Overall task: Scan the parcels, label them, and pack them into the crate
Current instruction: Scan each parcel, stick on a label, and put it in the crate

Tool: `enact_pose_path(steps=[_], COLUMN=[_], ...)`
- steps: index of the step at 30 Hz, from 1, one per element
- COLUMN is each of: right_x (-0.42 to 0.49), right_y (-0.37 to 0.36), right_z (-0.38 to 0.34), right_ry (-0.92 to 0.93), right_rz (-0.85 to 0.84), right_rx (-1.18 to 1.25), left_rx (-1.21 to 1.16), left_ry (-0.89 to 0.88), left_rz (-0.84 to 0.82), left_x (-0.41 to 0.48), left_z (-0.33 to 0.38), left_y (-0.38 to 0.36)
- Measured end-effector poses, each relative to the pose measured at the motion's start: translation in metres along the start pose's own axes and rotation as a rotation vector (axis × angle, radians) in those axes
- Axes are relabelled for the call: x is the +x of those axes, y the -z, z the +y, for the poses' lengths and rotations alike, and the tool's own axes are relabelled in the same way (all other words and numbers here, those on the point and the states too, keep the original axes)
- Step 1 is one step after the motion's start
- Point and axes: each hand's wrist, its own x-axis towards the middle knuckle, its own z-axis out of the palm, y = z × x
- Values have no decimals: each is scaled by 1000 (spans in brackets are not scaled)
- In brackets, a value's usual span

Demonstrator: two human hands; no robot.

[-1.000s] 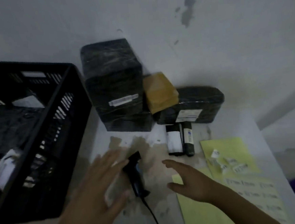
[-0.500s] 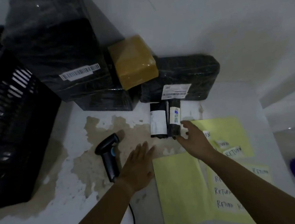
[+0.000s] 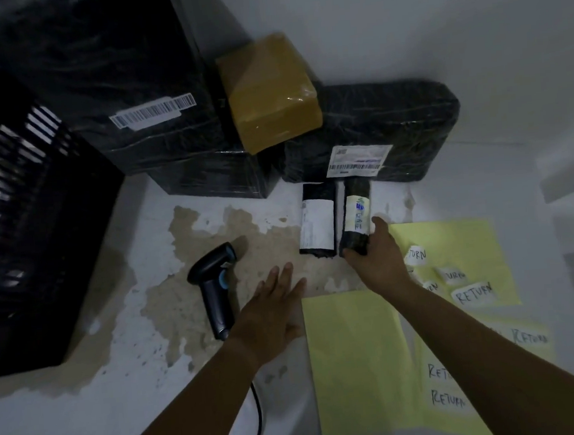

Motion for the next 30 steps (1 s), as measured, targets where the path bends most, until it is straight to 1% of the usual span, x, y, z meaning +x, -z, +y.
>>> enact_pose_path(steps=[3, 4, 5, 7, 9, 12, 14, 15, 17, 20, 22, 25, 27, 30], right_x=[-19, -29, -40, -63, -83, -109, -124, -130, -139, -148, -151, -153, -155, -158], right_y=[17, 24, 32, 49, 63, 77, 83, 85, 89, 91, 91, 90, 89, 78], right_z=[-10, -14, -19, -28, -33, -36, -35, -34, -31, -28, -27, -31, -36, -48], right_ry=[-66, -97, -131, -190, -244, -353, -379, -383, -390, -396, -371, -248, -178, -135], right_rz=[-20, -62, -116, -202, -251, -343, -418, -446, -474, -501, -469, -365, -307, -323], right_rx=[136, 215, 300, 488, 663, 872, 931, 947, 959, 930, 889, 801, 706, 671], left_rx=[-29, -82, -193, -603, -1011, -1396, -1638, -1714, -1748, -1681, -1668, -1690, -1698, -1658], left_ry=[13, 15, 22, 69, 121, 176, 184, 177, 162, 160, 176, 223, 241, 247], left_rz=[-18, -22, -13, 40, 126, 164, 136, 129, 151, 210, 261, 335, 333, 321], left_x=[0, -1, -2, -6, -11, -19, -22, -25, -33, -51, -63, -81, -94, -115], left_z=[1, 3, 7, 19, 35, 57, 63, 64, 63, 59, 57, 50, 45, 30], left_y=[3, 6, 10, 27, 52, 91, 105, 109, 110, 108, 107, 107, 105, 99])
